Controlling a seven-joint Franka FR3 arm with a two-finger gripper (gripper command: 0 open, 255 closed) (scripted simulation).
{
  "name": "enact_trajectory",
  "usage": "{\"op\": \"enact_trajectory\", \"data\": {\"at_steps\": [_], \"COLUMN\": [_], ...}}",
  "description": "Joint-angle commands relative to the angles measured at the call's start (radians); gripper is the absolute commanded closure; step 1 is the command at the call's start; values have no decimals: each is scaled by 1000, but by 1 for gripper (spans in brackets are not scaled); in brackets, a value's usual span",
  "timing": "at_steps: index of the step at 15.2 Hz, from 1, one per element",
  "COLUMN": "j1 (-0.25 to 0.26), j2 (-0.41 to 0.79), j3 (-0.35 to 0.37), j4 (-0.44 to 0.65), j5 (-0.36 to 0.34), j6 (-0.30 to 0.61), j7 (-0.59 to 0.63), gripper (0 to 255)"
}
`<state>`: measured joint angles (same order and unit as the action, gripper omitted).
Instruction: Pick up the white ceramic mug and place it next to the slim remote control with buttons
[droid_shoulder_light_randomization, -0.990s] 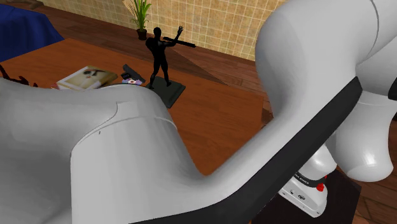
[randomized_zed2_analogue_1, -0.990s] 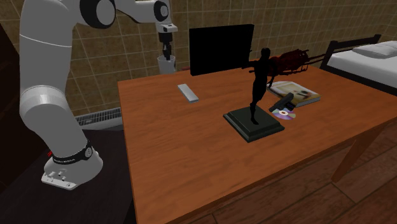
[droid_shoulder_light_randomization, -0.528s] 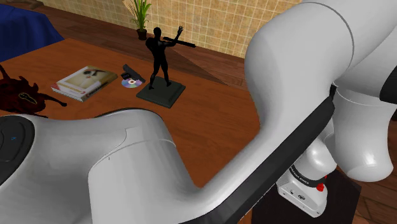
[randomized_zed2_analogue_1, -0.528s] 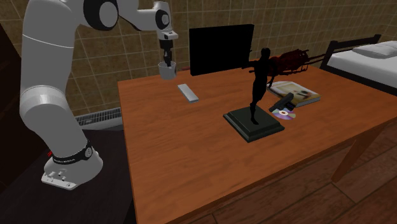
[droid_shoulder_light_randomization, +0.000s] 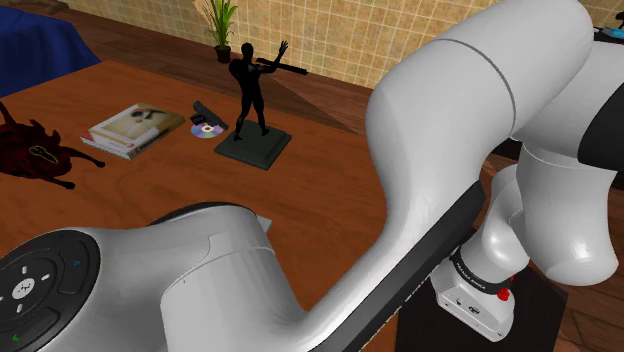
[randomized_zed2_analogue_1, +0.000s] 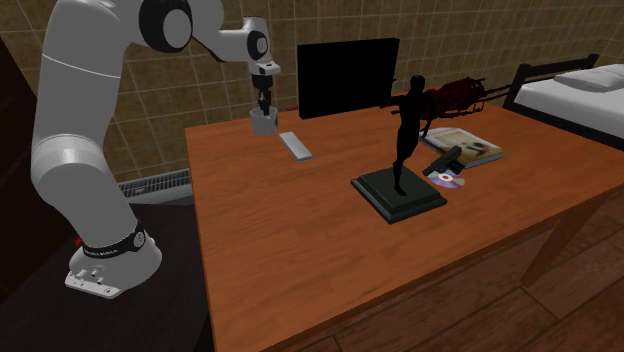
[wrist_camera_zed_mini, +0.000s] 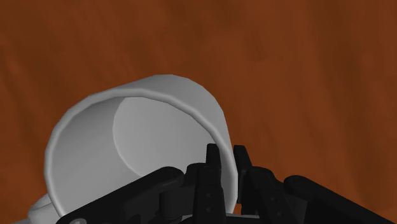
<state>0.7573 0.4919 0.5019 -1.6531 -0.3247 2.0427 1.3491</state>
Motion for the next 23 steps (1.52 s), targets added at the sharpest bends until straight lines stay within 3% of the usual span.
{"op": "enact_trajectory", "data": {"at_steps": [1, 7, 8, 13, 17, 23], "j1": [-1, -1, -1, -1, -1, -1], "j2": [2, 2, 2, 2, -42, -42], "j3": [-1, -1, -1, -1, 16, 16], "j4": [-8, -8, -8, -8, 59, 59], "j5": [-2, -2, -2, -2, 28, 28], "j6": [10, 10, 10, 10, -94, -94], "j7": [2, 2, 2, 2, -18, -18], "gripper": [255, 255, 0, 0, 0, 0]}}
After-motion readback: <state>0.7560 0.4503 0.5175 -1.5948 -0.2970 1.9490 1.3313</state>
